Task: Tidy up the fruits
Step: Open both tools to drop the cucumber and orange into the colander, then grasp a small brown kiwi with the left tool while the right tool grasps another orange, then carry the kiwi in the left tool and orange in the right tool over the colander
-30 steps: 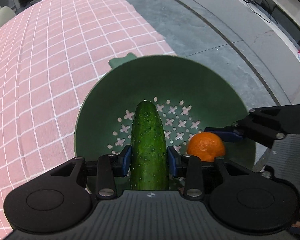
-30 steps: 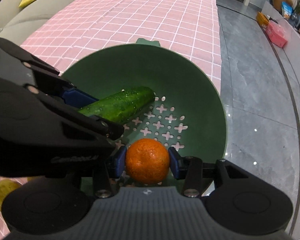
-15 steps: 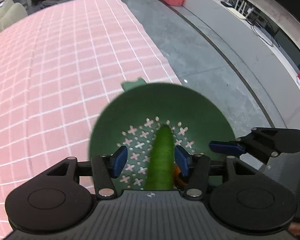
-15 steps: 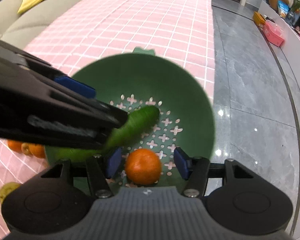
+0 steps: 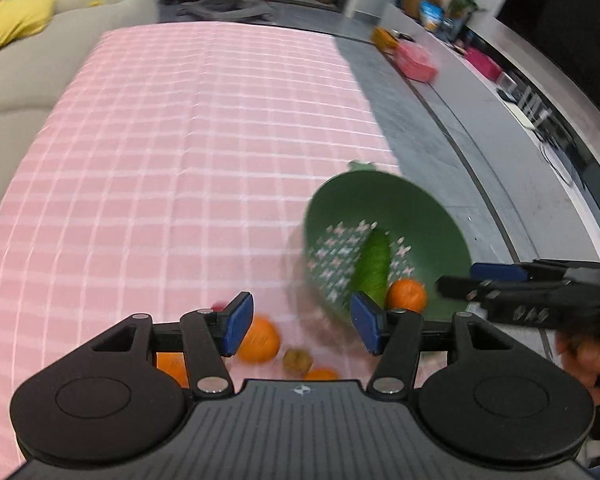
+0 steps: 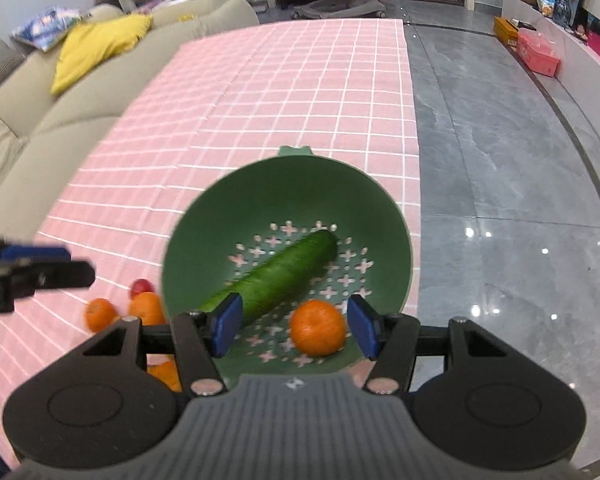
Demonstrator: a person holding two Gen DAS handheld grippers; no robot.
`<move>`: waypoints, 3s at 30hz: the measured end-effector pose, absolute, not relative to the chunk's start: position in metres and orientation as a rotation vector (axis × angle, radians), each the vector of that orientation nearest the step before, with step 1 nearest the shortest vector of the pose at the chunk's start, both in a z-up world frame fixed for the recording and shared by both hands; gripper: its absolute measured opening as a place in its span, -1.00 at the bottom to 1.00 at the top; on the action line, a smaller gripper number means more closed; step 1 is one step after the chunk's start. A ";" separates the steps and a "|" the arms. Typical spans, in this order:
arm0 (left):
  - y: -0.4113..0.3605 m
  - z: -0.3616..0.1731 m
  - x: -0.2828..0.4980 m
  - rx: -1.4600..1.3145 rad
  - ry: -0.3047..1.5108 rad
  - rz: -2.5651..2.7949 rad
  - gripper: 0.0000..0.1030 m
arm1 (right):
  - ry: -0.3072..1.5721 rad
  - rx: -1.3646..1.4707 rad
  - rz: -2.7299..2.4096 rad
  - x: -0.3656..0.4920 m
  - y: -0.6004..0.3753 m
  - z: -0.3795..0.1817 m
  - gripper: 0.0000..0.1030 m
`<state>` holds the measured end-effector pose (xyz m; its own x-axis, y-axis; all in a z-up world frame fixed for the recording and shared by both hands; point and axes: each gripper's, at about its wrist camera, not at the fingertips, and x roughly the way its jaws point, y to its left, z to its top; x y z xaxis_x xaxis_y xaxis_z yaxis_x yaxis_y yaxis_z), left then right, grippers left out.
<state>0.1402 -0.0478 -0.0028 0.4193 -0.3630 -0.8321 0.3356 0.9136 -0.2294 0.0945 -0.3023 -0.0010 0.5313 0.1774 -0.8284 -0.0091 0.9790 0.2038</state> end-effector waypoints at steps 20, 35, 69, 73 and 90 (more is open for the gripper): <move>0.024 -0.032 0.028 -0.136 1.105 -0.343 0.29 | 1.029 0.225 0.136 -0.017 -0.264 -0.001 0.02; 0.025 -0.062 0.032 -0.148 1.131 -0.368 0.35 | 1.082 0.233 0.137 0.008 -0.234 -0.030 0.01; -0.024 -0.093 0.126 0.106 1.186 -0.626 0.22 | 1.175 0.305 0.114 0.071 -0.214 -0.086 -0.20; -0.045 -0.104 0.130 0.154 1.225 -0.629 0.07 | 1.180 0.327 0.083 0.064 -0.230 -0.085 -0.20; -0.072 -0.118 0.144 0.185 1.280 -0.604 -0.43 | 1.177 0.337 0.067 0.057 -0.242 -0.087 -0.20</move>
